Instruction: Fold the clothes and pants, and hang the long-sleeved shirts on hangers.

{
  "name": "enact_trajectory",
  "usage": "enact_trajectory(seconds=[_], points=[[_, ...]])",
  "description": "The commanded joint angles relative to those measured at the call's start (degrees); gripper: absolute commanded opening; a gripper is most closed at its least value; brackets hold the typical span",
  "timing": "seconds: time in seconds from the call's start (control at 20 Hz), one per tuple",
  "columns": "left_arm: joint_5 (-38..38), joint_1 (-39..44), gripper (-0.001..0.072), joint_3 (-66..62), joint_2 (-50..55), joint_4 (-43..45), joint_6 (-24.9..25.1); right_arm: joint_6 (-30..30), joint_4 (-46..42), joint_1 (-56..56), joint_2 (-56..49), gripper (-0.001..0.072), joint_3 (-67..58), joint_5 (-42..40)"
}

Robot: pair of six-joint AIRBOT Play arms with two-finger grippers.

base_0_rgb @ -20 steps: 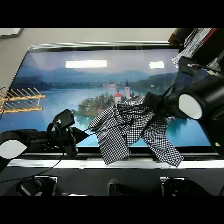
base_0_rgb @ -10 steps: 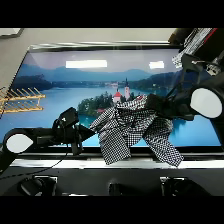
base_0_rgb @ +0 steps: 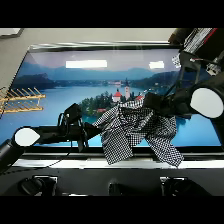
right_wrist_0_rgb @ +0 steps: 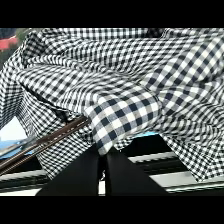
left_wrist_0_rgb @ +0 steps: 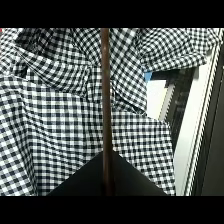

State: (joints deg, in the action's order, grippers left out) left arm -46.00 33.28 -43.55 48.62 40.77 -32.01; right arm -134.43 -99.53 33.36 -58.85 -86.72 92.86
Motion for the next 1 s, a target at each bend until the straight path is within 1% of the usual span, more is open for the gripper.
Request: enact_trajectory(seconds=[0.0, 0.15, 0.3, 0.45, 0.5, 0.7, 0.8, 0.95], points=[[1.1, 0.0, 0.0019, 0.0, 0.9, -1.8, 0.7, 0.4, 1.4, 0.0, 0.0, 0.0027, 0.0, -0.2], [1.1, 0.0, 0.0019, 0.0, 1.0, -1.8, 0.6, 2.1, 1.3, 0.0, 0.9, 0.0027, 0.0, 0.3], [1.0, 0.0, 0.0019, 0.0, 1.1, -2.0, 0.5, 2.1, 1.3, 0.0, 2.8, 0.0026, 0.0, 0.3], [1.0, 0.0, 0.0019, 0.0, 1.1, -4.7, 0.9, 2.1, -1.3, 0.0, 4.2, 0.0027, 0.0, 0.2], [0.7, 0.0, 0.0019, 0.0, 1.2, -6.1, 2.0, 2.1, -1.9, 0.0, 4.3, 0.0027, 0.0, 0.1], [0.6, 0.0, 0.0019, 0.0, 2.3, -8.3, 2.5, 4.4, 0.7, 0.0, 4.3, 0.0027, 0.0, -1.8], [0.4, 0.0, 0.0019, 0.0, 3.2, -9.8, 4.0, 4.9, 0.9, 0.0, 4.3, 0.0027, 0.0, -1.8], [0.4, 0.0, 0.0019, 0.0, 4.9, -17.2, 8.9, 4.9, 0.9, 0.0, 4.3, 0.0027, 0.0, -2.8]])
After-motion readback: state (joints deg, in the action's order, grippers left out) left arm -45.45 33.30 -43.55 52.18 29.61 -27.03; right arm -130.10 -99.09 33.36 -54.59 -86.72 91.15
